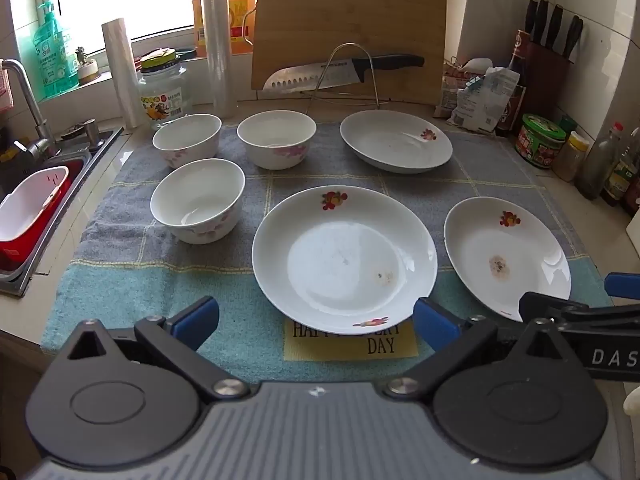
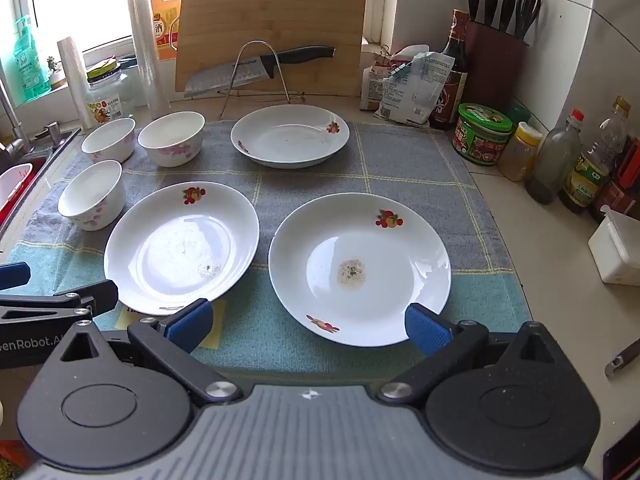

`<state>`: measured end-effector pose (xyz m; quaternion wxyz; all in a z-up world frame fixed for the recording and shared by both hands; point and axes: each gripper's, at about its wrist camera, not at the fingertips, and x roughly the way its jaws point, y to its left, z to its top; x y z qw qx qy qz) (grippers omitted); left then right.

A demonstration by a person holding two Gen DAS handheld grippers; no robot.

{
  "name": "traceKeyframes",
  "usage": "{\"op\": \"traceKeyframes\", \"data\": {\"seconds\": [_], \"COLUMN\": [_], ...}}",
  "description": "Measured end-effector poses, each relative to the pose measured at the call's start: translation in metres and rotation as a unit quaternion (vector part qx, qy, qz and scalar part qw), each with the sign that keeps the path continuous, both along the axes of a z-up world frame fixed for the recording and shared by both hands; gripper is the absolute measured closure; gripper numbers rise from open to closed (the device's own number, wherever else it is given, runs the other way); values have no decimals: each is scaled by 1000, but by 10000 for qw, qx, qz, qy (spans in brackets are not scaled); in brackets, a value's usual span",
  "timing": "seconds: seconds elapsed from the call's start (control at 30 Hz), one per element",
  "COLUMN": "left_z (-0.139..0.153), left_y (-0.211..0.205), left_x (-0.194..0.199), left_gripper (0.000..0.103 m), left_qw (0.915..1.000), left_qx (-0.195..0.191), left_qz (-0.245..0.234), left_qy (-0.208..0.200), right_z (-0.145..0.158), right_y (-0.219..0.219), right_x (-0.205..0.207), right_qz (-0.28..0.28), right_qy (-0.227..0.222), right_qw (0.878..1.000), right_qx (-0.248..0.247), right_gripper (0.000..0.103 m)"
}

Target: Organize plates and bowls

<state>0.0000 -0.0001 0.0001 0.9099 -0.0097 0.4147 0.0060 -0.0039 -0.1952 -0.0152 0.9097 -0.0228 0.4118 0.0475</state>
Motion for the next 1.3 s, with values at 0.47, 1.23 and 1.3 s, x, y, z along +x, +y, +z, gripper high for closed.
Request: {"op": "traceKeyframes", "data": {"seconds": [0.47,1.23,1.3], "left_z": [2,3,3], "left_y": [2,7,7], "left_x": [-1,0,0], "left_gripper": [1,1,1], "left_qw": [10000,10000,10000], "left_qx": [27,14,14], "left_qz": [22,21,19], "left_qy": [-47,-24,-21], "right_z": [2,4,4], "right_y": [3,6,6], "right_x": [-1,-1,-1], "right_qz": [0,-16,-15], "right_qy": [-36,-73,-74], "right_qw": [10000,9999,9999], "right_qx": [-43,-84,-85], "right_gripper": [0,0,0]}}
